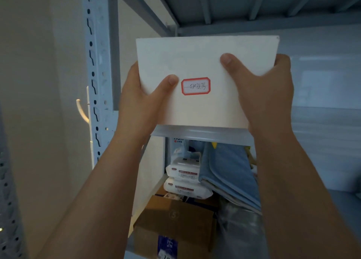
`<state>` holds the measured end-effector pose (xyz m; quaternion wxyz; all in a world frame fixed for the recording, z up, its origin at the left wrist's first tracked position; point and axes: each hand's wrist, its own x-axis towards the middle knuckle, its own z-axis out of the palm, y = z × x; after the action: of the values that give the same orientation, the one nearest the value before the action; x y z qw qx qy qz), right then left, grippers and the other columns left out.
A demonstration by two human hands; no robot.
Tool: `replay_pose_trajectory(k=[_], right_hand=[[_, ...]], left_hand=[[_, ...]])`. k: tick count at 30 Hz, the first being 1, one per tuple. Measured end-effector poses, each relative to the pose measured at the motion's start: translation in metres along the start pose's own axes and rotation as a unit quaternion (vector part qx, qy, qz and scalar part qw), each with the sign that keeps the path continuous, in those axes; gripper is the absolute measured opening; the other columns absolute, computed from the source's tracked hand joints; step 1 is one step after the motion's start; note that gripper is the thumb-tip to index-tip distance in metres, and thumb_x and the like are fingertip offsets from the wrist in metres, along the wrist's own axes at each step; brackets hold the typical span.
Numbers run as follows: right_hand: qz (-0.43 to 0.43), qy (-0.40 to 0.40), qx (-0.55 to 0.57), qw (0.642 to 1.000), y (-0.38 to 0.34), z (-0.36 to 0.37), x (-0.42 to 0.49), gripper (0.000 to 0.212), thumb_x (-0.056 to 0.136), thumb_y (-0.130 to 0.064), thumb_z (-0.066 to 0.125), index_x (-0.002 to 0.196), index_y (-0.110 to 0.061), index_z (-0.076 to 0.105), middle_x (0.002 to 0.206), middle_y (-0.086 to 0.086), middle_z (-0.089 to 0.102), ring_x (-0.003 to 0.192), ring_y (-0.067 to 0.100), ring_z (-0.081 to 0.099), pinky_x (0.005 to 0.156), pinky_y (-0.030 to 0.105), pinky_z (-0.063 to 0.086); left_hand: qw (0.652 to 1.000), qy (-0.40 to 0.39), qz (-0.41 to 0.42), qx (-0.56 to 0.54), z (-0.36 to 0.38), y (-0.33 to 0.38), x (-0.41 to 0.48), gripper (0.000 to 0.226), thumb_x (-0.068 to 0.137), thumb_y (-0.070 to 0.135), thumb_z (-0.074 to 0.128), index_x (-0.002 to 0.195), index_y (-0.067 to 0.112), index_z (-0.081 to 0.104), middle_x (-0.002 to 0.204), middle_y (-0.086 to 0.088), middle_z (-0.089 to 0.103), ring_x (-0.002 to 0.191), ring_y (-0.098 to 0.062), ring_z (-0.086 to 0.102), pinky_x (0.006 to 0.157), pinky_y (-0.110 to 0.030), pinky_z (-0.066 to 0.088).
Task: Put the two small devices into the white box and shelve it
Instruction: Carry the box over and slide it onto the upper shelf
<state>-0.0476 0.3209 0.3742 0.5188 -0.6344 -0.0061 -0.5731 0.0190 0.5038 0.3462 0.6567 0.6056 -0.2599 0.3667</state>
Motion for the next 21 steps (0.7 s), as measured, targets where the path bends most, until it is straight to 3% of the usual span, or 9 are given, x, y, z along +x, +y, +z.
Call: replay_pose_trajectory(k=[5, 10, 16, 19, 21], right_hand=[[-0.013, 0.004, -0.030, 0.999, 0.009, 0.014, 0.009, 0.075, 0.062, -0.077, 0.074, 0.117, -0.030, 0.054, 0.097, -0.023, 0.061, 0.086, -0.010, 0.058, 0.067, 0.014, 0.045], [0.007, -0.021, -0.062, 0.998, 0.020, 0.030, 0.022, 0.085, 0.062, -0.077, 0.069, 0.128, -0.024, 0.055, 0.120, -0.004, 0.061, 0.102, 0.012, 0.062, 0.086, 0.035, 0.054], [0.032, -0.055, -0.074, 0.995, 0.032, 0.048, 0.030, 0.066, 0.080, -0.050, 0.071, 0.133, -0.017, 0.052, 0.126, 0.003, 0.059, 0.103, 0.019, 0.062, 0.090, 0.041, 0.054], [0.031, -0.053, -0.079, 0.995, 0.036, 0.055, 0.029, 0.066, 0.081, -0.050, 0.070, 0.135, -0.018, 0.050, 0.125, 0.003, 0.059, 0.105, 0.021, 0.062, 0.092, 0.044, 0.054], [0.029, -0.056, -0.085, 0.994, 0.038, 0.058, 0.028, 0.066, 0.084, -0.050, 0.069, 0.138, -0.018, 0.048, 0.127, 0.002, 0.058, 0.106, 0.020, 0.061, 0.093, 0.041, 0.053]], left_hand=[[1.000, -0.005, -0.009, -0.002, 0.003, -0.019, 0.017, 0.067, 0.075, 0.059, 0.075, 0.134, 0.033, 0.053, 0.125, 0.017, 0.066, 0.115, -0.009, 0.064, 0.096, -0.044, 0.054], [1.000, -0.001, -0.014, 0.019, 0.006, -0.032, 0.033, 0.066, 0.075, 0.060, 0.074, 0.132, 0.033, 0.055, 0.123, 0.018, 0.067, 0.112, -0.008, 0.065, 0.095, -0.045, 0.055], [0.998, -0.005, -0.027, 0.062, 0.004, -0.048, 0.054, 0.070, 0.074, 0.064, 0.068, 0.135, 0.033, 0.053, 0.125, 0.016, 0.066, 0.113, -0.011, 0.064, 0.097, -0.046, 0.053], [0.996, 0.004, -0.014, 0.088, 0.005, -0.056, 0.057, 0.075, 0.078, 0.061, 0.066, 0.144, 0.033, 0.044, 0.134, 0.016, 0.060, 0.118, -0.010, 0.059, 0.101, -0.043, 0.050], [0.992, 0.014, 0.020, 0.121, 0.009, -0.059, 0.056, 0.079, 0.087, 0.052, 0.065, 0.155, 0.037, 0.026, 0.148, 0.015, 0.047, 0.128, -0.009, 0.050, 0.105, -0.034, 0.042]])
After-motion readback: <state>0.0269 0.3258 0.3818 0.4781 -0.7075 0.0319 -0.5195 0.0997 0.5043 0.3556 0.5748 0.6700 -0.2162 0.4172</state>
